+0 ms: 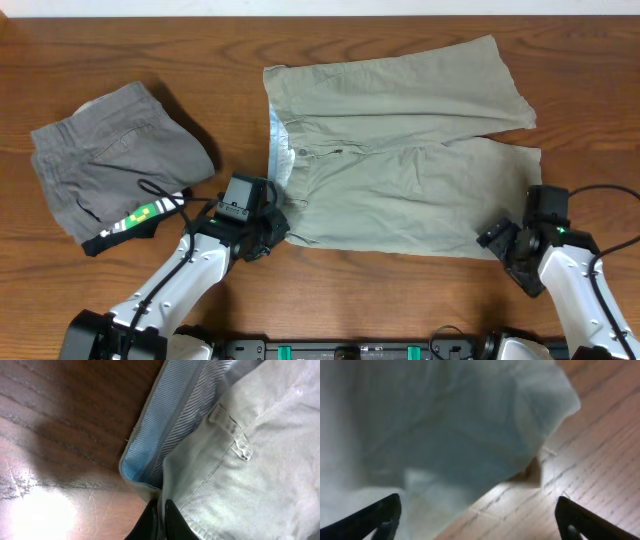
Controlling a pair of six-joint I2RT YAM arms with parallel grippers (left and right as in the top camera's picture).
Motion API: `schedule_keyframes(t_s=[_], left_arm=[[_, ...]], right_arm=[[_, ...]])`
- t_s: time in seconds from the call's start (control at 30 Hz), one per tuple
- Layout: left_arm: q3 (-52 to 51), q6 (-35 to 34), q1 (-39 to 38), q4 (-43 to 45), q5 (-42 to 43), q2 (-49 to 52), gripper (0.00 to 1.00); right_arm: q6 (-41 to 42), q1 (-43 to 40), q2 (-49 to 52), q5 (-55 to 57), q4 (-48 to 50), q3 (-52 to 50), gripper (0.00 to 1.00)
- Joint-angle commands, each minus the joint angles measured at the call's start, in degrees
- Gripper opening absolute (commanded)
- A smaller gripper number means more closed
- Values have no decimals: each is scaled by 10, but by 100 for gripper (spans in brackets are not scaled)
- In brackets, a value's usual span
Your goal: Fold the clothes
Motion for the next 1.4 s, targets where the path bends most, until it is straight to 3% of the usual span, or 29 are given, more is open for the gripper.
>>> schedule_keyframes(t_s=[0.0, 0.27, 0.83, 1.0, 1.17, 1.37], left_arm=[[13, 25, 0, -4, -8, -7, 6], [13, 26, 0, -4, -8, -7, 6], [13, 30, 0, -3, -12, -7, 6], [13, 30, 0, -3, -12, -7, 6], [13, 37, 0, -3, -12, -7, 6], [14, 52, 0, -3, -14, -7, 6]], right_arm=[[24, -5, 0, 33, 12, -4, 86], [32, -5, 0, 59, 34, -5, 69], [65, -5, 0, 71, 97, -58, 63], [64, -5, 0, 72, 115, -64, 39], [64, -5, 0, 76, 130, -63, 2], [55, -21, 0, 82, 127, -60, 1]])
